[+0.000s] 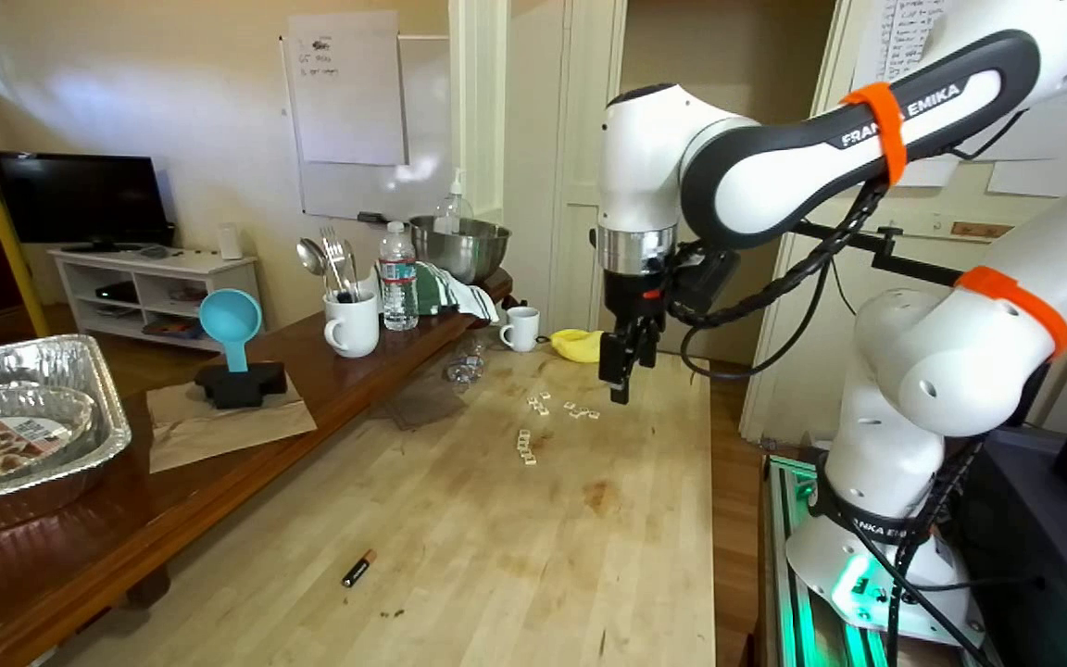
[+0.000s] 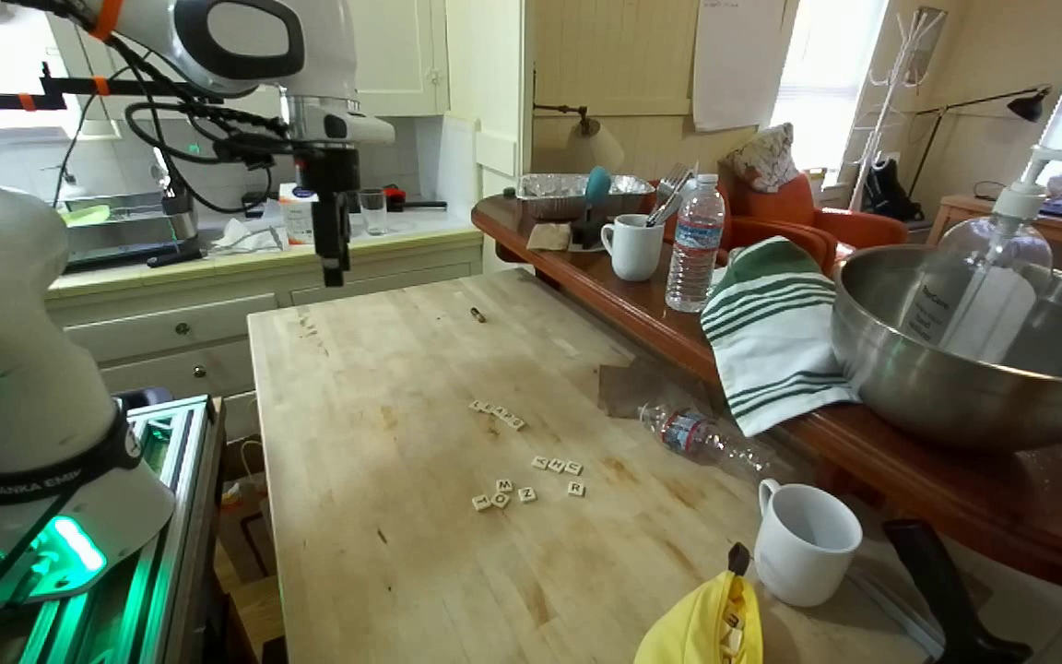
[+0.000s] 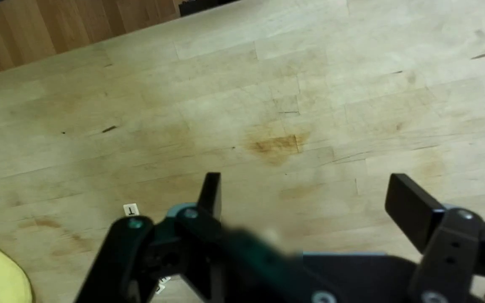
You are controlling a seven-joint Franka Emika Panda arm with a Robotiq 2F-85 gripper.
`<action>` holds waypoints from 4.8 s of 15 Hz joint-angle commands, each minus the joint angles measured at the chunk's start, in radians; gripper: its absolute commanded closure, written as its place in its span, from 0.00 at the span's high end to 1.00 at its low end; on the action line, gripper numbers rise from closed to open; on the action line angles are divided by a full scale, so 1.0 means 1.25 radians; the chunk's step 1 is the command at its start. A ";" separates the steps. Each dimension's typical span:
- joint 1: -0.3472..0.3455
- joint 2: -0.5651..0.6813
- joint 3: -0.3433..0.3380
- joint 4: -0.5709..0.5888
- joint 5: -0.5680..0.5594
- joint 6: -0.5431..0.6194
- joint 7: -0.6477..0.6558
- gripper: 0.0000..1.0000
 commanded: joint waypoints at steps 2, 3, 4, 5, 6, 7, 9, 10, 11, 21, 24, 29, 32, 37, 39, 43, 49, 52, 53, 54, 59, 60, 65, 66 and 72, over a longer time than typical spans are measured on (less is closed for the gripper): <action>0.015 0.134 -0.073 -0.019 0.006 0.185 -0.109 1.00; 0.020 0.162 -0.095 -0.021 0.012 0.212 -0.154 1.00; 0.022 0.190 -0.113 -0.022 0.014 0.239 -0.193 1.00; 0.026 0.217 -0.134 -0.018 0.017 0.252 -0.244 1.00; 0.026 0.242 -0.150 -0.012 0.018 0.265 -0.280 1.00; 0.024 0.267 -0.164 -0.005 0.020 0.275 -0.308 1.00; 0.016 0.229 -0.152 -0.018 0.002 0.256 -0.271 1.00; 0.015 0.244 -0.159 -0.015 0.002 0.262 -0.285 1.00; 0.015 0.254 -0.161 -0.011 0.003 0.263 -0.290 1.00; 0.034 0.287 -0.187 0.012 0.024 0.305 -0.398 1.00; 0.034 0.306 -0.196 0.023 0.019 0.338 -0.442 1.00; 0.035 0.339 -0.204 0.022 0.023 0.404 -0.487 0.77; 0.030 0.370 -0.212 0.025 0.028 0.458 -0.500 0.59; 0.042 0.408 -0.234 0.022 0.078 0.526 -0.572 0.20; 0.042 0.422 -0.239 0.022 0.098 0.540 -0.602 0.05; 0.033 0.446 -0.239 0.019 0.092 0.563 -0.635 0.00; 0.027 0.493 -0.239 0.022 0.097 0.648 -0.673 0.00; 0.027 0.521 -0.235 0.021 0.116 0.704 -0.696 0.00; 0.026 0.531 -0.232 0.020 0.120 0.722 -0.705 0.00; 0.023 0.542 -0.230 0.021 0.122 0.738 -0.711 0.00; 0.024 0.592 -0.219 0.028 0.164 0.783 -0.756 0.00; 0.023 0.599 -0.215 0.029 0.173 0.786 -0.765 0.00; 0.014 0.631 -0.189 0.044 0.252 0.818 -0.828 0.00; 0.012 0.637 -0.183 0.048 0.267 0.822 -0.839 0.00; 0.008 0.670 -0.171 0.072 0.280 0.839 -0.860 0.00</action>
